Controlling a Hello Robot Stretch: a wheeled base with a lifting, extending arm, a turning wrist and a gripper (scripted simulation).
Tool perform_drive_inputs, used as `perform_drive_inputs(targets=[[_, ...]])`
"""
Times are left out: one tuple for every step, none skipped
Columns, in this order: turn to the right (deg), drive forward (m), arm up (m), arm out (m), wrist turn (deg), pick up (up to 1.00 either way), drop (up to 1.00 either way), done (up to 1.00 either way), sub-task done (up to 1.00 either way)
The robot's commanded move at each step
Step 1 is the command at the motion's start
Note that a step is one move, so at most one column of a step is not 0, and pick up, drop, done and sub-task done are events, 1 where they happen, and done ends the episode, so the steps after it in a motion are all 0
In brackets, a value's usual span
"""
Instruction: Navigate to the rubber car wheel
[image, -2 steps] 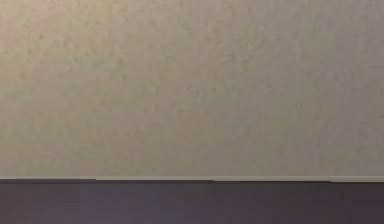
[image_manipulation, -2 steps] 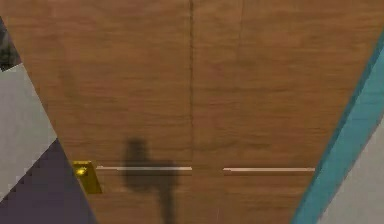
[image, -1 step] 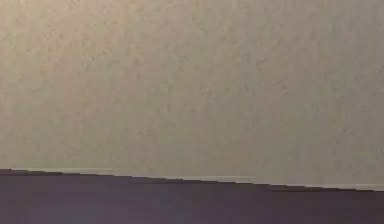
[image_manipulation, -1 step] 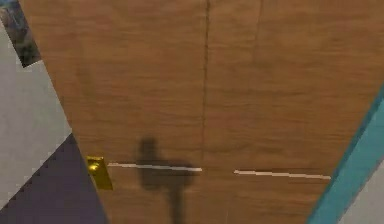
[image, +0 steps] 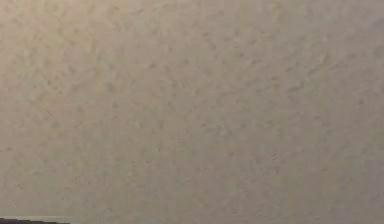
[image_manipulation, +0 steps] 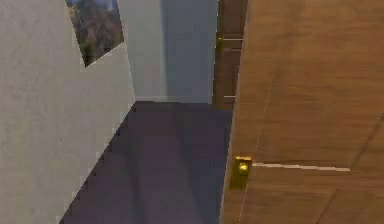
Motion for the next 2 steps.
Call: perform_drive_inputs(targets=[[45.0,0.00,0.00,0.00,0.0,0.00,0.00,0.00,0.00],[0.0,0.35,0.00,0.00,0.0,0.00,0.00,0.00,0.00]])
